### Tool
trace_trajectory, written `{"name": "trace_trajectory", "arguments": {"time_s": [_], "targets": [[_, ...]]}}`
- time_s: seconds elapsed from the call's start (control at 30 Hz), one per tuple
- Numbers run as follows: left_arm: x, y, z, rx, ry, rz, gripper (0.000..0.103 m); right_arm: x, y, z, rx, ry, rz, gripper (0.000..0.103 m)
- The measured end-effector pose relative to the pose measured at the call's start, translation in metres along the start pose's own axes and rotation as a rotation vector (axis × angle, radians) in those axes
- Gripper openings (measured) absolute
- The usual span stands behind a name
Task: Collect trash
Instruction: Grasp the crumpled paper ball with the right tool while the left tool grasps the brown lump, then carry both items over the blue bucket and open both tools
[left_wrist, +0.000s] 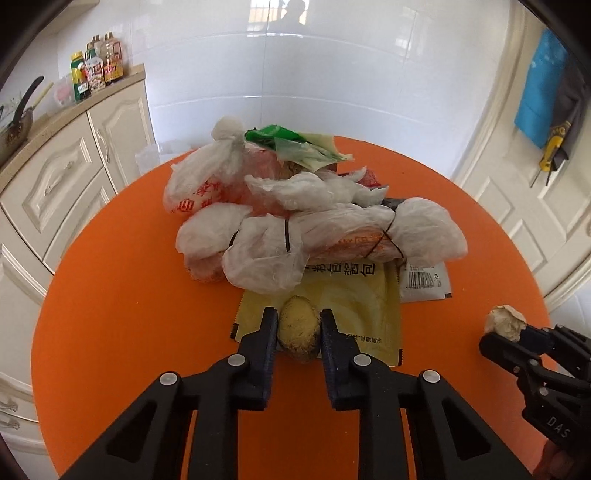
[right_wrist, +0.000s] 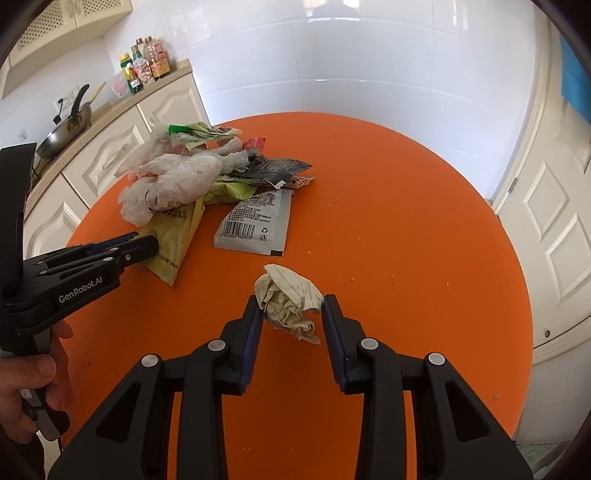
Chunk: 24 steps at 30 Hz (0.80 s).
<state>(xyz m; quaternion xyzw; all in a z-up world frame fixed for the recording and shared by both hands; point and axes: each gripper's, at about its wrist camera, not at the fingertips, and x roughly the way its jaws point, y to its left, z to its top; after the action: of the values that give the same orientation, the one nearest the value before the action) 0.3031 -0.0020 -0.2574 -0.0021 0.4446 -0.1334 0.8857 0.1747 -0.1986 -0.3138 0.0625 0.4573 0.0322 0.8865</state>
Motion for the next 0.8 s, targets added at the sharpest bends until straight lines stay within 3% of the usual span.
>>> {"name": "trace_trajectory", "arguments": {"time_s": [0.23,0.43,0.8], "targets": [[0.002,0.004,-0.005,-0.008,-0.022,-0.033,0.018,-0.011,-0.005,-0.005,0.022,-0.013,0.018,0.033],[-0.035,0.008,-0.028,0.018,-0.060,-0.049,0.018,-0.028,-0.013,-0.005,0.043,-0.044,0.028,0.033],[-0.120,-0.067,-0.038,0.137,-0.192,-0.118,0.018,-0.091,-0.037,0.000,0.096,-0.176,0.034,0.033]]}}
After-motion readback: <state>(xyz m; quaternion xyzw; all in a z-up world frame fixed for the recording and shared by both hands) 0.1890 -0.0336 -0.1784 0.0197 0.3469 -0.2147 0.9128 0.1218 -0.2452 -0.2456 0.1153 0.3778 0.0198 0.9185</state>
